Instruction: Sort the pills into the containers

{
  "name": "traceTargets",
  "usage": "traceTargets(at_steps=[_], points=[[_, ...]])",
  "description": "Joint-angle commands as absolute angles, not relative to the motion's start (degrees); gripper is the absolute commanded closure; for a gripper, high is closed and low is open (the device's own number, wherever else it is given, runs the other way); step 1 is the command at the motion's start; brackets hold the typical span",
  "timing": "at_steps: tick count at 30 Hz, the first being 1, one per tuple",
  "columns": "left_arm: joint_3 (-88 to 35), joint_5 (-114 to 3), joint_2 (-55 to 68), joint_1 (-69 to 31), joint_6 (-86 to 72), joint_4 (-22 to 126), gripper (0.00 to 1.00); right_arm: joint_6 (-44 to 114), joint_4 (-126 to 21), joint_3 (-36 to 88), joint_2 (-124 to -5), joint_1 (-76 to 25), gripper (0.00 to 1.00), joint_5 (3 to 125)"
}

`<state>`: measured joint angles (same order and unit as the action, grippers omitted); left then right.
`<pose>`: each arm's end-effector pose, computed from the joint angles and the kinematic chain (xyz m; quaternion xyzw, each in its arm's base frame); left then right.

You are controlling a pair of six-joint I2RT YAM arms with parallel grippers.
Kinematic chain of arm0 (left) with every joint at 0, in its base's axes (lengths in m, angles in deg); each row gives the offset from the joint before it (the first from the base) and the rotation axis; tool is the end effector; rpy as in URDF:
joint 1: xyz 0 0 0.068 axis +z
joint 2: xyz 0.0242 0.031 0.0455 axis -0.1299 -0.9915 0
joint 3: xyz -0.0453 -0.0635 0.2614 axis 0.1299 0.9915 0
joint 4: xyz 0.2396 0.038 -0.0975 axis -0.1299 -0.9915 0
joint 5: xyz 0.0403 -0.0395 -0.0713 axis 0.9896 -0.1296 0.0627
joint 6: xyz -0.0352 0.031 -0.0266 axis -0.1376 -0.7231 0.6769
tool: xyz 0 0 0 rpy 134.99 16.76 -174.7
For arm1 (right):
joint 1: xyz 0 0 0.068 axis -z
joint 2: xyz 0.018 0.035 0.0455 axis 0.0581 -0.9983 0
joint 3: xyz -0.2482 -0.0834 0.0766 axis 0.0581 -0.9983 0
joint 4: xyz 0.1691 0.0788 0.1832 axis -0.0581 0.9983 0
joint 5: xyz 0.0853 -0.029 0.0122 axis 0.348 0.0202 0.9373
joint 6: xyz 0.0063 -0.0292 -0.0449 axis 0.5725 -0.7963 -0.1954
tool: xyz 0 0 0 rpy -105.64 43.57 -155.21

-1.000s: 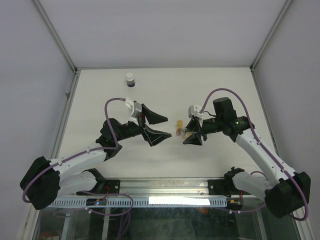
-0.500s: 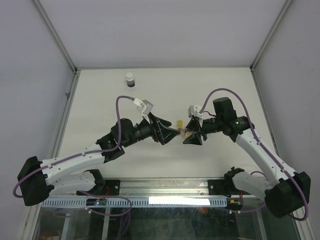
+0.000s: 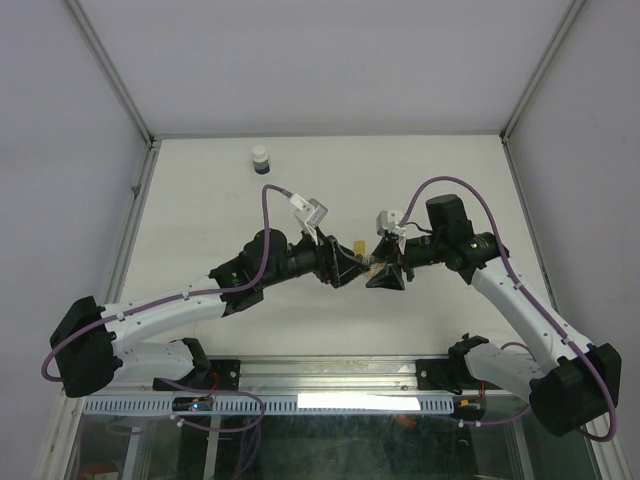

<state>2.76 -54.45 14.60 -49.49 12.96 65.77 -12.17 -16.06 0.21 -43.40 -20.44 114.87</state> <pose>0.1458 -0.2324 0.2928 0.2089 0.7295 -0.4857 0.4340 0.1737 0.1099 0.2895 -0.5820 0.5928 0.4082 0.3784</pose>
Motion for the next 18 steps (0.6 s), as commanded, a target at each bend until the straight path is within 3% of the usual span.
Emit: traceTargets(at_steps=[1,5,10,16,18], points=[[-0.1,-57.0,14.2,-49.8,14.3,67.2,0.34,-12.4,-18.3,2.0,-42.7,-20.5,1.00,115.6],[-0.4,-58.1,13.5,-49.8,14.4,67.2,0.38,-12.5,-18.2,2.1,-42.7,-20.4,1.00,115.6],[-0.8,-60.0,12.7,-49.8,13.6,67.0,0.54,-12.5,-18.3,2.1,-42.7,-20.4,1.00,115.6],[-0.7,-71.3,11.6,-49.7,0.8,68.2,0.85,-12.5,-18.2,2.0,-42.6,-20.4,1.00,115.8],[0.3,-79.4,11.3,-49.3,-10.0,69.4,0.89,-12.5,-18.2,2.1,-42.6,-20.4,1.00,115.9]])
